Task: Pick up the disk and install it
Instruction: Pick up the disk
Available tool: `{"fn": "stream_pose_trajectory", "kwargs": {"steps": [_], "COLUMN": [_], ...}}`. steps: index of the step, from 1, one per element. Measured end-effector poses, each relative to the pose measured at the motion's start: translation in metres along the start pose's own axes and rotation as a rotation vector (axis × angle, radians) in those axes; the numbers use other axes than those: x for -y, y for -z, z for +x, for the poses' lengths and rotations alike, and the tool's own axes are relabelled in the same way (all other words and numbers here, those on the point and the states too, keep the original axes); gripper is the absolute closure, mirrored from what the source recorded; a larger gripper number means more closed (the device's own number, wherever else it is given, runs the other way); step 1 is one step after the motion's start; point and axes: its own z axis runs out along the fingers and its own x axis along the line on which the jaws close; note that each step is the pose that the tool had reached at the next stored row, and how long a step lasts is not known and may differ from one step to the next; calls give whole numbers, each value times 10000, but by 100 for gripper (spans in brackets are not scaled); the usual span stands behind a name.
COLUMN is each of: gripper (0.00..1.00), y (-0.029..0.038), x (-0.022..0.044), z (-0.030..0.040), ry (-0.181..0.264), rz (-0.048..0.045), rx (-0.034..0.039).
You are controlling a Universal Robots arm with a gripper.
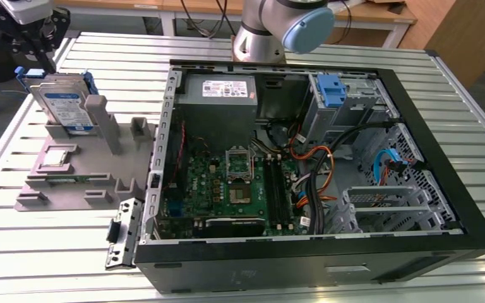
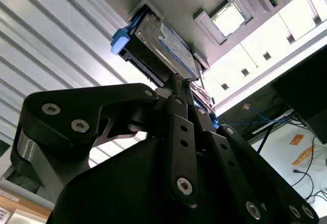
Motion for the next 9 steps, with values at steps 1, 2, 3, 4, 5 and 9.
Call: {"fn": "stream_pose_trajectory", "kwargs": {"steps": [1,2,3,4,5,9], "gripper": [90,90,90,90,90,90], "y": [0,0,0,0,-1,-1], "x": [0,0,0,0,0,0], "z": [0,0,0,0,0,0], "ry": [1,1,21,108,263,975], "rz": [0,0,-1,-3,-7,-23], "rx": [1,1,0,-3,-7,-32]}}
